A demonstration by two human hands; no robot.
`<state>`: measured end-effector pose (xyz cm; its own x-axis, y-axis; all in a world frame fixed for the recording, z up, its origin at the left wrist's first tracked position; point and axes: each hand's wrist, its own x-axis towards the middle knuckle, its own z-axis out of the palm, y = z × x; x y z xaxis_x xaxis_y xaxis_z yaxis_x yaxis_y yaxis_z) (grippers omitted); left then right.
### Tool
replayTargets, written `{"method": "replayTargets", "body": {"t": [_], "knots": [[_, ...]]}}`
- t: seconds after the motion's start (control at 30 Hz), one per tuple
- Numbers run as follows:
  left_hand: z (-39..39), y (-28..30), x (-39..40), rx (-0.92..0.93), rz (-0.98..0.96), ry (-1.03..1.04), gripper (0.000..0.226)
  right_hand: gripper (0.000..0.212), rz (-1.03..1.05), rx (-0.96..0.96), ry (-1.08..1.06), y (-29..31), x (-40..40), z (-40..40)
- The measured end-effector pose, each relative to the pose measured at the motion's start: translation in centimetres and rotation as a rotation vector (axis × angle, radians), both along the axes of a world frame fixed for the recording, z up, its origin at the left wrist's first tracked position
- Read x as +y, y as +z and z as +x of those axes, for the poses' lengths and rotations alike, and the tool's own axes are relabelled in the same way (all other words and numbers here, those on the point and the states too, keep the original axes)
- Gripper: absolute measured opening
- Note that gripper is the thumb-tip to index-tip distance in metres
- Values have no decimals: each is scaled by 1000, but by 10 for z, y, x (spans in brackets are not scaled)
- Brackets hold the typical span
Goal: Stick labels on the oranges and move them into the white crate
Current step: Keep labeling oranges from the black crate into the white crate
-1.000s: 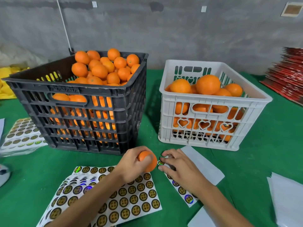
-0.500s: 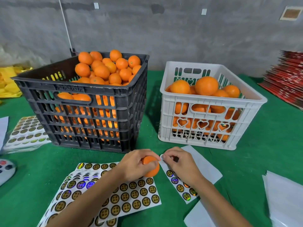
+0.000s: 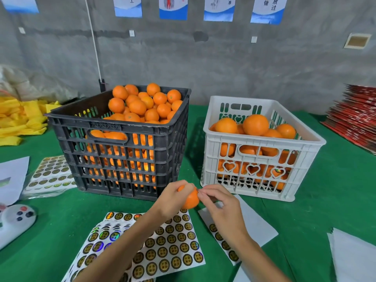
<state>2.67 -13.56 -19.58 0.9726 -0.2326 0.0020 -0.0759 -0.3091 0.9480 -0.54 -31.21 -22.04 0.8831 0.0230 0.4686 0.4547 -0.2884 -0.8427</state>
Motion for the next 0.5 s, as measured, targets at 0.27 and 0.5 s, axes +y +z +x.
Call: {"method": "replayTargets", "body": {"t": [0.27, 0.5], "knots": [[-4, 47, -11, -38, -66, 127, 38, 62, -497, -140, -136, 28, 2, -7], [11, 129, -58, -285, -259, 223, 40, 65, -576, -439, -580, 114, -3, 25]]}}
